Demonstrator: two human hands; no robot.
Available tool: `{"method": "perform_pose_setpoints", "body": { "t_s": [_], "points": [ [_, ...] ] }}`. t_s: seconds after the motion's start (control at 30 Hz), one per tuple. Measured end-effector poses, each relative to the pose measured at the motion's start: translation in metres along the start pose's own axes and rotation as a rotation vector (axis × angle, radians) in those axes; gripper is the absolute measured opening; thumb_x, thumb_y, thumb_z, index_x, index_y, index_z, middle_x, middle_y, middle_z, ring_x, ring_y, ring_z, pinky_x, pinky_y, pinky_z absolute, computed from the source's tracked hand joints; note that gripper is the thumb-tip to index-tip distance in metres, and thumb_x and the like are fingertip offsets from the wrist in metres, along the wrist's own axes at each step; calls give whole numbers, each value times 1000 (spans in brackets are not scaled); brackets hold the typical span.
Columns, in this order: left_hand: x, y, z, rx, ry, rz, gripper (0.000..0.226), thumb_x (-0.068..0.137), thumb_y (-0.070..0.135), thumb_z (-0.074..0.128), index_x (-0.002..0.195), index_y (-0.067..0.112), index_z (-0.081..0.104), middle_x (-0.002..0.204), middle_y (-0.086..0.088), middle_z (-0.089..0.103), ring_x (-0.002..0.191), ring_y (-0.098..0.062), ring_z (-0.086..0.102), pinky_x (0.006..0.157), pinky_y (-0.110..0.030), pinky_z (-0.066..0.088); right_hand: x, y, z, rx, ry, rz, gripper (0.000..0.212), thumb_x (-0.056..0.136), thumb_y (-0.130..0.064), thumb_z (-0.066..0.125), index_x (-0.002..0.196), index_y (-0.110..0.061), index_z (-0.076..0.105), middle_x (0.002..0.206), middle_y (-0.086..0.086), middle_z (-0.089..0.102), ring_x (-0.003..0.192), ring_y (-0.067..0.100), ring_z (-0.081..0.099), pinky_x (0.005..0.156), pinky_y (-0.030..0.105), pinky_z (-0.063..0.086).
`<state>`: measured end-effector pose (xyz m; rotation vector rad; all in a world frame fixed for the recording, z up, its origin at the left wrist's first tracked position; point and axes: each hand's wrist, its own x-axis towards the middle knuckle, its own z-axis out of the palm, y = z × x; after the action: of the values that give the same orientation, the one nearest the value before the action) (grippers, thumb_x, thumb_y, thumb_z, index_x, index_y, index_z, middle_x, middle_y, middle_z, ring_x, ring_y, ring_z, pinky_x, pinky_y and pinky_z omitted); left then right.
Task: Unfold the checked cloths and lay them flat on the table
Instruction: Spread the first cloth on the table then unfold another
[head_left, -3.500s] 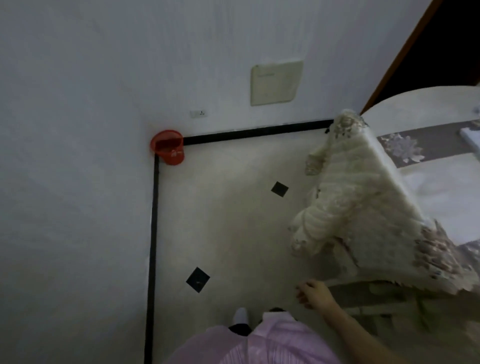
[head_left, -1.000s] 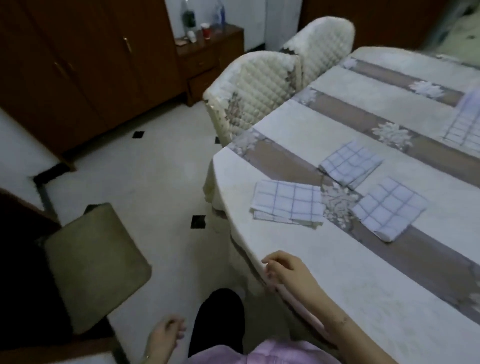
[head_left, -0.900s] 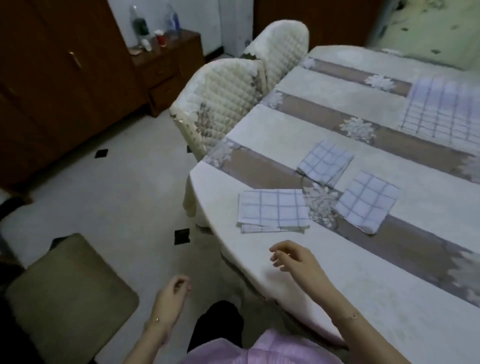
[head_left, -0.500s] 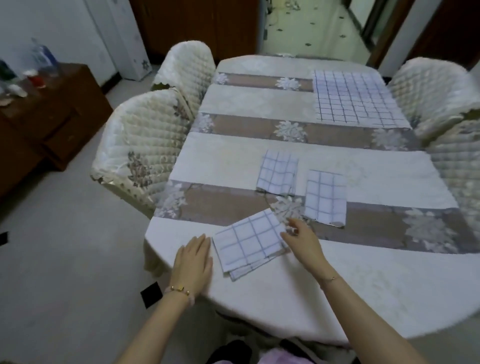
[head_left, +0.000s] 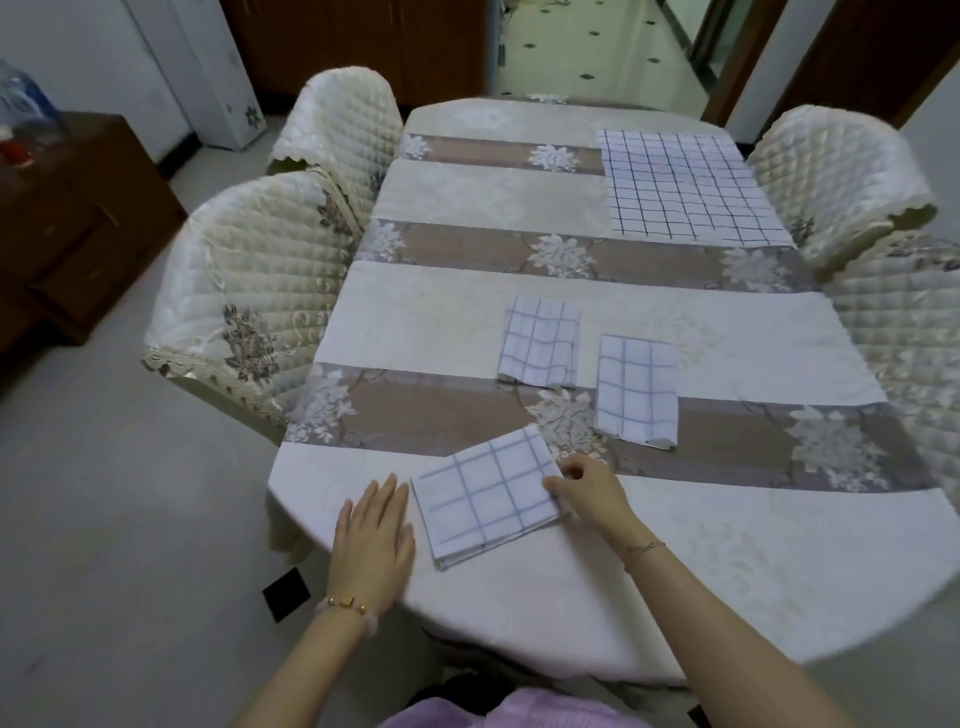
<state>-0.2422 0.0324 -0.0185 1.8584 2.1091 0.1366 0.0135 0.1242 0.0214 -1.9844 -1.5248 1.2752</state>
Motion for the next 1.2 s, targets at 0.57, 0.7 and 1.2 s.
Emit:
{"method": "perform_pose_setpoints", "body": {
  "t_s": [0.57, 0.7, 1.2],
  "points": [
    [-11, 138, -42, -539, -28, 288, 57, 82, 48, 36, 124, 15, 55, 127, 3, 56, 119, -11, 51, 95, -9, 30, -61, 21, -35, 858, -117, 162, 13, 89, -13, 58, 94, -9, 70, 85, 7, 71, 75, 18, 64, 69, 26, 54],
    [-13, 164, -43, -643, -118, 300, 68, 74, 59, 46, 129, 19, 51, 128, 10, 53, 117, -1, 49, 96, -10, 36, -71, 13, -37, 900, -169, 94, 9, 87, -14, 62, 84, -8, 68, 75, 5, 66, 68, 11, 63, 74, 24, 54],
    [-5, 164, -66, -1078, -78, 142, 23, 84, 22, 63, 96, 42, 65, 96, 10, 73, 90, -4, 67, 82, -25, 53, -72, -10, -54, 858, -164, -48, 18, 87, -10, 61, 101, -2, 70, 98, 17, 72, 87, 20, 68, 73, 22, 55]
  ]
}}
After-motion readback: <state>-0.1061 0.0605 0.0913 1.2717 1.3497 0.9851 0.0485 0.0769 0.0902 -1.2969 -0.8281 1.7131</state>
